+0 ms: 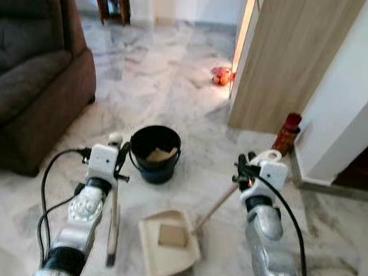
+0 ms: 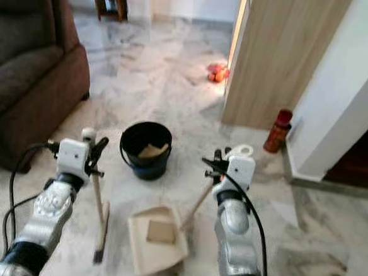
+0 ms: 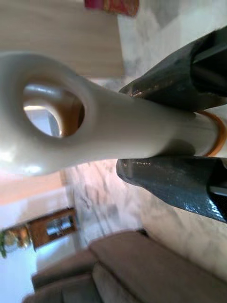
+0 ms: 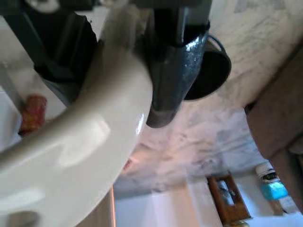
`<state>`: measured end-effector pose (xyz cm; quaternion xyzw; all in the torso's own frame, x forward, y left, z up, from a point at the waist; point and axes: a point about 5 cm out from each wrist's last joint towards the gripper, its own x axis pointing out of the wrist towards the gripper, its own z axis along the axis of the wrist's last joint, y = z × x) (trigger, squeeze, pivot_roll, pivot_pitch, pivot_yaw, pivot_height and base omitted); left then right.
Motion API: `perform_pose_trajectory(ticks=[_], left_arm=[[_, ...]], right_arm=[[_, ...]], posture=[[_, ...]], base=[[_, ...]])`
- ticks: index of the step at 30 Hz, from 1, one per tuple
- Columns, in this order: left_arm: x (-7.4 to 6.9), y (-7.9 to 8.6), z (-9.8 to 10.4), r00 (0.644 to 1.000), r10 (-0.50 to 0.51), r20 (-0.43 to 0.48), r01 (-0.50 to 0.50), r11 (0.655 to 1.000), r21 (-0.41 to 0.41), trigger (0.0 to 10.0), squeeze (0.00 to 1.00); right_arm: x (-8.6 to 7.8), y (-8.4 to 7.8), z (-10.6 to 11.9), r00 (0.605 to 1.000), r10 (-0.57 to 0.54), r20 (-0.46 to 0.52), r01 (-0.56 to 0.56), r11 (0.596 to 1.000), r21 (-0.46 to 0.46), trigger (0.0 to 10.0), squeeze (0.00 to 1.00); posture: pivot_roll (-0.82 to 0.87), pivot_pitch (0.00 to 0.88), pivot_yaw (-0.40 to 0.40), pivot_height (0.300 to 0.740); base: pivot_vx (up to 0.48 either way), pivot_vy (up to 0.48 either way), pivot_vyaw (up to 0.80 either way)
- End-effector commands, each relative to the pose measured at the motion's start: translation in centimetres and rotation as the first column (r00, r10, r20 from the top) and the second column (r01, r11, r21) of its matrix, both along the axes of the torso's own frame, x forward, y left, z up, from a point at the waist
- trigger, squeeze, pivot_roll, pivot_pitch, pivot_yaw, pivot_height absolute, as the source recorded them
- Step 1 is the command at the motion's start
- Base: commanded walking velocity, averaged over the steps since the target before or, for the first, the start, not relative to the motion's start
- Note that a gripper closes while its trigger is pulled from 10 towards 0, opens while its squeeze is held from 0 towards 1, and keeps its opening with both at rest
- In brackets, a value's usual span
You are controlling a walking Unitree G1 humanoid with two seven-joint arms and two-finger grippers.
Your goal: Sweep floor
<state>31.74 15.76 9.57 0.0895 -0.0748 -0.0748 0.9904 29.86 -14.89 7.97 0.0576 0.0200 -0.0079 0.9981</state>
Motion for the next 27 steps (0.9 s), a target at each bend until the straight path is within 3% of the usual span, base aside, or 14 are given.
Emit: perform_pose_trajectory(ticks=[1,15,20,27], left_arm=[[0.38,0.82,1.23,0.999,0.016,0.050,-0.017,1.000,0.005,10.0,0.00],[0.36,0.87,1.16,0.999,0.021,0.048,-0.021,1.000,0.006,10.0,0.00],[0.38,0.89,1.14,0.999,0.021,0.046,-0.021,1.000,0.008,10.0,0.00],[0.48,1.03,1.11,0.999,0.023,0.045,-0.023,1.000,0.010,10.0,0.00]], right_arm=[[0.56,0.60,1.50,0.998,0.021,0.062,-0.021,1.000,-0.006,10.0,0.00],[0.61,0.94,1.62,0.996,0.059,0.064,-0.058,0.998,-0.021,10.0,0.00],[0.61,1.02,1.57,0.996,0.069,0.060,-0.067,0.997,-0.028,10.0,0.00],[0.78,1.17,1.59,0.995,0.077,0.058,-0.076,0.997,-0.018,10.0,0.00]], posture=[[-0.03,0.000,0.007,0.740],[-0.03,0.000,0.004,0.740],[-0.03,0.000,0.005,0.740],[-0.03,0.000,0.010,0.740]], base=[[0.379,0.000,0.00],[0.378,0.000,0.00],[0.375,0.000,0.43],[0.116,0.000,0.00]])
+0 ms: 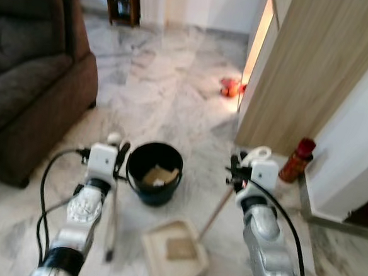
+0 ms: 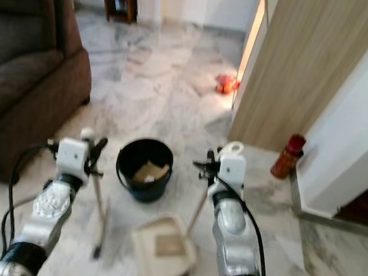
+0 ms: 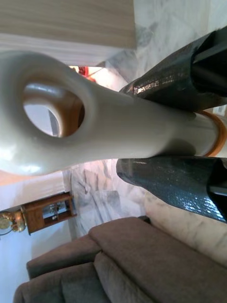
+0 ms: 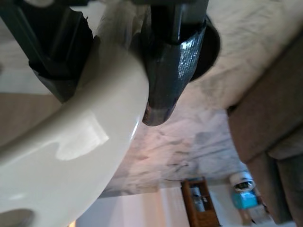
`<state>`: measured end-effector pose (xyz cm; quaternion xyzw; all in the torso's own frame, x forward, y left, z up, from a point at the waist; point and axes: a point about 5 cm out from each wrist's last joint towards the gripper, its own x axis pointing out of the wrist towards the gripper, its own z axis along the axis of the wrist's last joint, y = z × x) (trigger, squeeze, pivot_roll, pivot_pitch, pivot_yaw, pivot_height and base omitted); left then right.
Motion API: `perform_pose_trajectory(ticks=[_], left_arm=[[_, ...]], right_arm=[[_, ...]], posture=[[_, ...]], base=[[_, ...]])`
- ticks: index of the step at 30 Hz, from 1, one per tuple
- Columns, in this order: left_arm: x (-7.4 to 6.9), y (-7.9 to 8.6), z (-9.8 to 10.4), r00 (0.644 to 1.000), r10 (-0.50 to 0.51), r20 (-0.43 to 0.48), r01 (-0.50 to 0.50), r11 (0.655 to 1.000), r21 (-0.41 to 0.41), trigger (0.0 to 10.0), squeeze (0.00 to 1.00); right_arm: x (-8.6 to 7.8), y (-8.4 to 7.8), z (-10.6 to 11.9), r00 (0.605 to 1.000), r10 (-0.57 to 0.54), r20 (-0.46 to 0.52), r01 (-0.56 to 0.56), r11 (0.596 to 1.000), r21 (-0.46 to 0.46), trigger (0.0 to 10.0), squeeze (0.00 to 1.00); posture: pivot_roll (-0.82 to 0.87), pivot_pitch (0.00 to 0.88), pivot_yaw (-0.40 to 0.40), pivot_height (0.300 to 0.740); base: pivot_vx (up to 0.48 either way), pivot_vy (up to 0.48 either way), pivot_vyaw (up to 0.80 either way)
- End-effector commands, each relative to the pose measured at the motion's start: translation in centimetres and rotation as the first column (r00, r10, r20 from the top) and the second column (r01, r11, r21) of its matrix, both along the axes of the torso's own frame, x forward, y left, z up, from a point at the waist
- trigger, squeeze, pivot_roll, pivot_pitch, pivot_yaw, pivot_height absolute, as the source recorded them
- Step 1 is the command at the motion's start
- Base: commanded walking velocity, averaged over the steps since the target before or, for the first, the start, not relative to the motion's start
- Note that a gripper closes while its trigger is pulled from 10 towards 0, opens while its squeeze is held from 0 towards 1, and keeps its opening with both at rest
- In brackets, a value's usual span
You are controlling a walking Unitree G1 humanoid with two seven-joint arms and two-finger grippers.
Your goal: Sweep floor
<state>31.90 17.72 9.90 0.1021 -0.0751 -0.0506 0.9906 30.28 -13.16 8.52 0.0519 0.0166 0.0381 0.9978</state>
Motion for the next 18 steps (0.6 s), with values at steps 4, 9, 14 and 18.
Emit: perform_pose_trajectory(ticks=[4,9,14,18], left_arm=[[0.35,-0.94,0.84,0.999,-0.031,0.041,0.031,0.999,-0.007,10.0,0.00],[0.32,-1.17,0.69,0.998,-0.044,0.035,0.044,0.999,-0.010,10.0,0.00],[0.55,-1.17,0.70,0.999,-0.046,0.030,0.046,0.999,-0.007,10.0,0.00],[0.59,-1.10,0.78,0.999,-0.042,0.033,0.042,0.999,-0.007,10.0,0.00]], right_arm=[[0.41,-0.57,1.07,0.999,-0.013,0.048,0.013,1.000,-0.001,10.0,0.00],[0.44,-0.70,1.31,0.998,-0.010,0.054,0.010,1.000,-0.001,10.0,0.00],[0.46,-0.68,1.38,0.999,0.001,0.049,0.000,1.000,-0.018,10.0,0.00],[0.47,-0.98,1.86,0.998,-0.012,0.054,0.012,1.000,0.001,10.0,0.00]], posture=[[-0.03,0.000,0.011,0.740],[-0.03,0.000,0.018,0.740],[-0.04,0.000,0.017,0.740],[-0.04,0.000,0.017,0.740]], base=[[0.000,0.000,0.00],[0.000,0.000,0.00],[0.000,0.000,0.00],[0.000,0.000,0.00]])
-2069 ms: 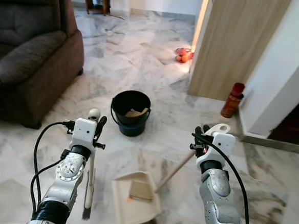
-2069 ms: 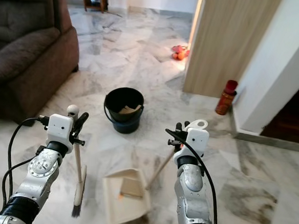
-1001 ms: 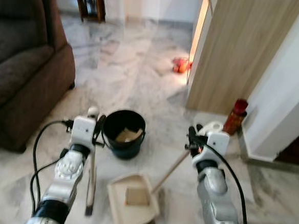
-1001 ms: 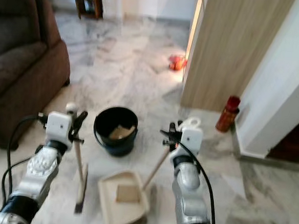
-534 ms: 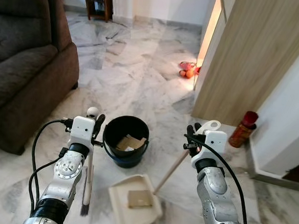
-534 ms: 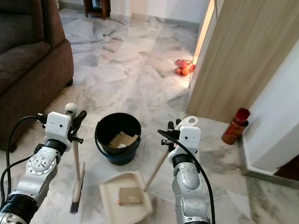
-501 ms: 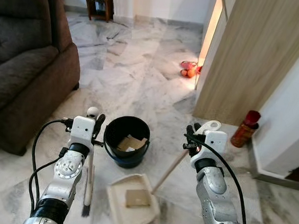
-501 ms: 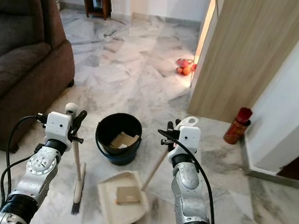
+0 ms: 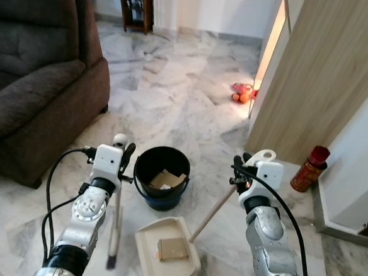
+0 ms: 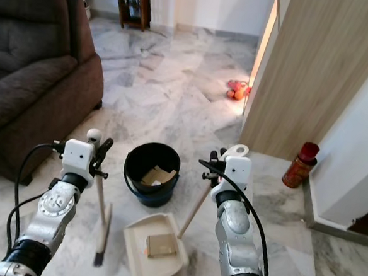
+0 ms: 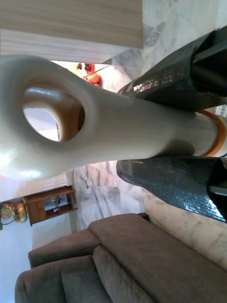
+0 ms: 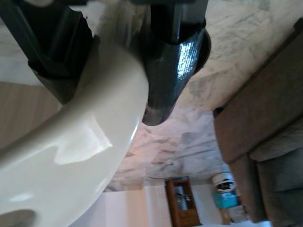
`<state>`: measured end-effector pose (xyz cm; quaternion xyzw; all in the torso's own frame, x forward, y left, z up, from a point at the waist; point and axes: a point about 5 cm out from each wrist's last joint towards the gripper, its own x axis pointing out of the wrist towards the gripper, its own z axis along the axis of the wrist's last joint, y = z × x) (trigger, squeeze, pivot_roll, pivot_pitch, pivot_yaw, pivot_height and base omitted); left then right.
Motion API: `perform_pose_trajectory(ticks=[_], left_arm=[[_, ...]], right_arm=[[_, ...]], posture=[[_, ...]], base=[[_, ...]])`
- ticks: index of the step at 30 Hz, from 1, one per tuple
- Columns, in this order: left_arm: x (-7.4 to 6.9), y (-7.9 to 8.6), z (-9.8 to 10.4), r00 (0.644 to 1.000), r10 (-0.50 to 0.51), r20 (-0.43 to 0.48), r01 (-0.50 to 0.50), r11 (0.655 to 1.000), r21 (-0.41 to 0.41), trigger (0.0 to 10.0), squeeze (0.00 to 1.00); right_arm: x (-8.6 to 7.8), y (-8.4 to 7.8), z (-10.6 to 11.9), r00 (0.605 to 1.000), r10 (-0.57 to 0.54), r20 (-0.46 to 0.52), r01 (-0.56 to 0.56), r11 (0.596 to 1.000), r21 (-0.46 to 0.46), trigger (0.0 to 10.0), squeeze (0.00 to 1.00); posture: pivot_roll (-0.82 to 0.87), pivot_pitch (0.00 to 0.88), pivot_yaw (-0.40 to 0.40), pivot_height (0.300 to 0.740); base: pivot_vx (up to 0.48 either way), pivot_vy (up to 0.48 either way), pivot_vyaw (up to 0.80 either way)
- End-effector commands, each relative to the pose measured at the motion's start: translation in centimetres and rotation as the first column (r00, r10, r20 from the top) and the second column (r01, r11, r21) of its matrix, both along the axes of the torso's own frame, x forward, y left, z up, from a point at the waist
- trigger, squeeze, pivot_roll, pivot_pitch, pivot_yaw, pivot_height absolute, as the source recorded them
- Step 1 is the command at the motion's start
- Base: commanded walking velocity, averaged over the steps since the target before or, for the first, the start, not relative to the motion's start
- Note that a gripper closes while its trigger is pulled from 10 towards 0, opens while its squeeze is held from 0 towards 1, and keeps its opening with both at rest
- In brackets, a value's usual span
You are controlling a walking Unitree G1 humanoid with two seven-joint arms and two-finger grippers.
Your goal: Sweep floor
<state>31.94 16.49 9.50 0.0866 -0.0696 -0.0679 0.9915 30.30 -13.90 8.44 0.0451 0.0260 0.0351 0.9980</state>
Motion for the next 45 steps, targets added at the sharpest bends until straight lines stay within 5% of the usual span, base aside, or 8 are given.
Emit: perform_pose_trajectory(ticks=[1,13,23,29,38,45], left_arm=[[0.5,0.2,1.1,0.999,-0.005,0.049,0.004,1.000,0.019,10.0,0.00],[0.6,0.0,1.0,0.999,-0.007,0.041,0.006,1.000,0.014,10.0,0.00],[0.6,-0.2,0.9,0.999,-0.005,0.034,0.005,1.000,0.005,10.0,0.00],[0.6,0.0,0.9,0.999,-0.001,0.038,0.001,1.000,0.003,10.0,0.00],[0.5,-0.1,0.9,0.999,0.001,0.040,-0.001,1.000,-0.004,10.0,0.00],[0.4,-0.2,0.9,0.999,0.000,0.046,0.000,1.000,-0.006,10.0,0.00]], right_arm=[[0.5,-0.4,2.4,0.996,-0.008,0.085,0.005,0.999,0.041,10.0,0.00],[-0.1,-2.0,5.0,0.992,0.022,0.127,-0.038,0.992,0.122,10.0,0.00],[-1.5,-3.0,7.0,0.984,0.082,0.159,-0.087,0.996,0.024,10.0,0.00],[-1.2,-3.5,11.1,0.961,0.037,0.273,-0.057,0.996,0.069,10.0,0.00],[-1.1,-3.7,12.7,0.946,0.021,0.323,-0.045,0.997,0.068,10.0,0.00],[-1.1,-4.8,14.9,0.889,-0.137,0.437,0.081,0.986,0.145,10.0,0.00]], posture=[[-0.04,0.000,0.017,0.740],[-0.04,0.000,0.014,0.740],[-0.05,0.000,0.011,0.740],[-0.06,0.000,0.012,0.740],[-0.05,0.000,0.008,0.740],[-0.05,0.000,0.017,0.740]], base=[[0.000,0.000,0.00],[0.000,0.000,0.00],[0.000,0.000,0.00],[0.000,0.000,0.00],[0.000,0.000,0.00],[0.000,0.000,0.00]])
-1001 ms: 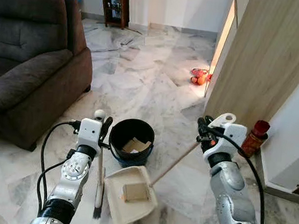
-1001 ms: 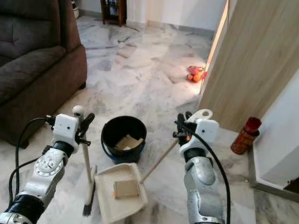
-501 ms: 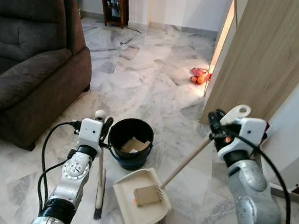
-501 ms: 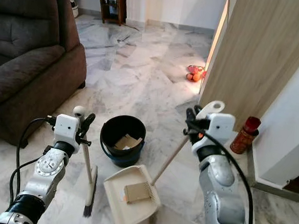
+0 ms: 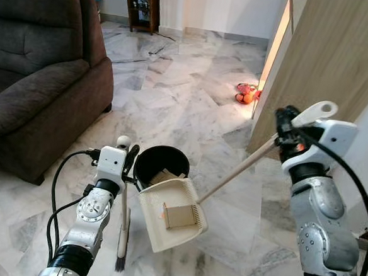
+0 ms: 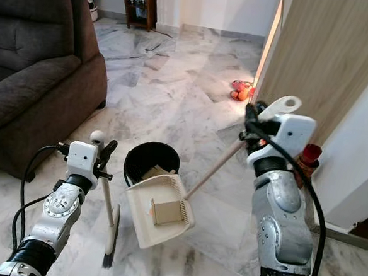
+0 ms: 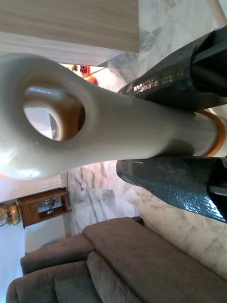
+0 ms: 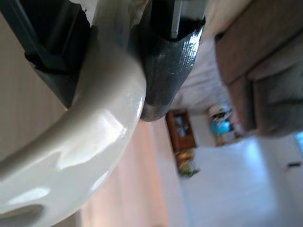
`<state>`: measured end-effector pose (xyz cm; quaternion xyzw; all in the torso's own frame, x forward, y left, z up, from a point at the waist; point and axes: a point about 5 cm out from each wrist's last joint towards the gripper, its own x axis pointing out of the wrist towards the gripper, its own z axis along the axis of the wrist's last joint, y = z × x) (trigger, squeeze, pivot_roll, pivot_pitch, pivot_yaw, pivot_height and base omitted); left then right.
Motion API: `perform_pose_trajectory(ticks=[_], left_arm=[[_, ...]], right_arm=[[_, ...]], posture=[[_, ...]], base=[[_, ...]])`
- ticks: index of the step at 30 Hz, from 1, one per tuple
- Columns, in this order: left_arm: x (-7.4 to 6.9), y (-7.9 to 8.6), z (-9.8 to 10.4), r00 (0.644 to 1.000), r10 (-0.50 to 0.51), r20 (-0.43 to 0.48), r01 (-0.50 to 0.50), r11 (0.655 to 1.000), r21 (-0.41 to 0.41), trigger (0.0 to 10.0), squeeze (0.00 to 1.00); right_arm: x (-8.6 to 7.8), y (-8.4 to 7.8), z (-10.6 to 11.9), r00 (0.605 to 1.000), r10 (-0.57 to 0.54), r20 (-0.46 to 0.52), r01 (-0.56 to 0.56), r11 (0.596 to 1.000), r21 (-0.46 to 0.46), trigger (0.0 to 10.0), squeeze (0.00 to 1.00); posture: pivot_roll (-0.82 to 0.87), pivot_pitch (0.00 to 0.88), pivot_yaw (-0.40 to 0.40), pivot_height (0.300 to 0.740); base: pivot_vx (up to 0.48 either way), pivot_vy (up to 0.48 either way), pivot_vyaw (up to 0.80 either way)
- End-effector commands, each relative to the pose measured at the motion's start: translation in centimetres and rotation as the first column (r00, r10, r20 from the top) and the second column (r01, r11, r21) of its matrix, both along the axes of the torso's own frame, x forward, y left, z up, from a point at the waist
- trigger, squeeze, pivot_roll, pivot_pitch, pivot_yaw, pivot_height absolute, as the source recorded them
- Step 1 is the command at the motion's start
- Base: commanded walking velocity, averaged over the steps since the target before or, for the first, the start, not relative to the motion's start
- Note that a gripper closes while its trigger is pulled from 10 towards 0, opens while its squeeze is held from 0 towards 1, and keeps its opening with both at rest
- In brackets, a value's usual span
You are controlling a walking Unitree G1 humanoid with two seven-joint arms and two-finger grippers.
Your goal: Sweep floor
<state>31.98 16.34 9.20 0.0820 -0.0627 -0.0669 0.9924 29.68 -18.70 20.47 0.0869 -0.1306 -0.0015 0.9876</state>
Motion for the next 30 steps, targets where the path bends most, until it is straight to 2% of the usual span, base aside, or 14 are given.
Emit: perform_pose_trajectory(ticks=[1,5,10,15,30], left_arm=[[0.4,0.0,1.2,0.998,-0.003,0.061,0.003,1.000,0.004,10.0,0.00],[0.3,0.2,1.2,0.998,0.000,0.064,-0.001,1.000,0.006,10.0,0.00],[0.2,0.3,1.3,0.997,0.009,0.078,-0.010,1.000,0.009,10.0,0.00],[0.1,0.4,1.3,0.997,0.009,0.082,-0.011,1.000,0.017,10.0,0.00],[0.2,0.4,1.5,0.996,0.006,0.091,-0.008,1.000,0.019,10.0,0.00]], right_arm=[[-0.5,-0.1,3.2,0.983,-0.062,0.175,0.056,0.998,0.039,10.0,0.00],[-0.3,0.1,3.2,0.979,-0.078,0.191,0.064,0.995,0.078,10.0,0.00],[0.3,2.0,2.4,0.985,-0.027,0.169,0.013,0.996,0.085,10.0,0.00],[0.5,3.0,2.0,0.988,0.004,0.156,-0.018,0.996,0.087,10.0,0.00],[0.8,3.9,1.7,0.986,0.040,0.162,-0.056,0.994,0.095,10.0,0.00]], posture=[[-0.05,0.000,0.018,0.740],[-0.05,0.000,0.018,0.740],[-0.04,0.000,0.014,0.740],[-0.03,0.000,0.012,0.740],[-0.03,0.000,0.011,0.740]], base=[[0.000,0.000,0.00],[0.000,0.000,0.00],[0.000,0.000,0.00],[0.000,0.000,0.00],[0.293,0.000,0.12]])
